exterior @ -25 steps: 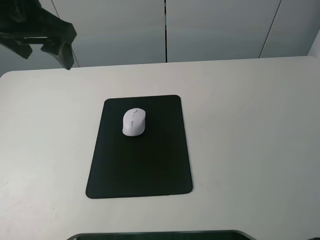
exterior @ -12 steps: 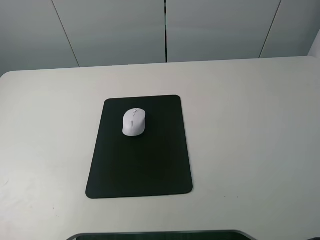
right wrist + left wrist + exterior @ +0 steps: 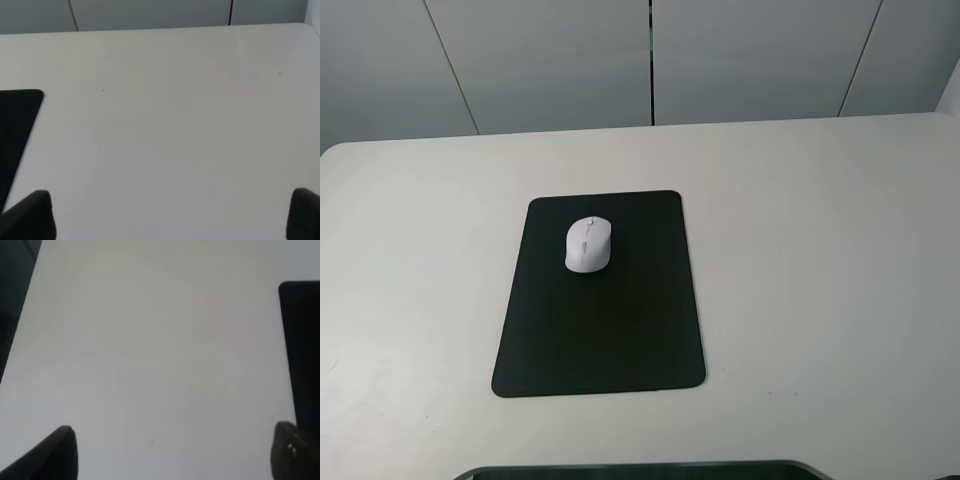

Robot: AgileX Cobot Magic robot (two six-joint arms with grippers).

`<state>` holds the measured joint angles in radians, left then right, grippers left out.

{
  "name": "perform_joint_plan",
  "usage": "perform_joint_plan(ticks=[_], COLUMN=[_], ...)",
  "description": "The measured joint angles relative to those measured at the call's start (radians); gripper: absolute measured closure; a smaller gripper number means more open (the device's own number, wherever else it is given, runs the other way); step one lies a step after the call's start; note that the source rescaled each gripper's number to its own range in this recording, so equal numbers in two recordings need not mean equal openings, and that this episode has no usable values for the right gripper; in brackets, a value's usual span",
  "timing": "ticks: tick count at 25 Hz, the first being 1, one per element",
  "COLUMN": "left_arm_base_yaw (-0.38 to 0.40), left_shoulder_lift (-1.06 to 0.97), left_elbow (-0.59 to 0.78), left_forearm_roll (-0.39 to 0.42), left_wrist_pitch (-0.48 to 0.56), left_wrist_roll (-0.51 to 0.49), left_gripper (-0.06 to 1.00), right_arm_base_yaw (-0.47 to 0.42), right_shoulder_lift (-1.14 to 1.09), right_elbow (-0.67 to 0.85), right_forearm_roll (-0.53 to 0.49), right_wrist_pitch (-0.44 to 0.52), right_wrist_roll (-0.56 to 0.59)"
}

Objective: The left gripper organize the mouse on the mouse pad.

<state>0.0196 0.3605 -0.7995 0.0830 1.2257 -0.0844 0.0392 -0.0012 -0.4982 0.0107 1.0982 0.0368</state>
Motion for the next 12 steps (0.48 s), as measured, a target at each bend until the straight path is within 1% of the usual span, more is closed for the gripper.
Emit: perform_joint_plan(ticks=[4,9,12], left_arm_base_yaw=[0.037,0.039,0.039], left_shoulder_lift=[-0.100,-0.221,-0.296], left_elbow=[0.024,0.094,0.142], left_forearm_roll=[-0.055,-0.094,-0.109], left_wrist_pitch=[0.000,-0.002,-0.038], left_wrist_roll=[0.004,0.008,0.036], left_gripper=[-0.06,-0.06,-0.06], right_arm_base_yaw=[0.000,0.000,0.000], right_shoulder_lift=[0.000,0.000,0.000], right_elbow=[0.000,0.000,0.000], right_forearm_roll=[0.000,0.000,0.000], right_wrist_pitch=[0.000,0.000,0.000], right_wrist_roll=[0.000,0.000,0.000])
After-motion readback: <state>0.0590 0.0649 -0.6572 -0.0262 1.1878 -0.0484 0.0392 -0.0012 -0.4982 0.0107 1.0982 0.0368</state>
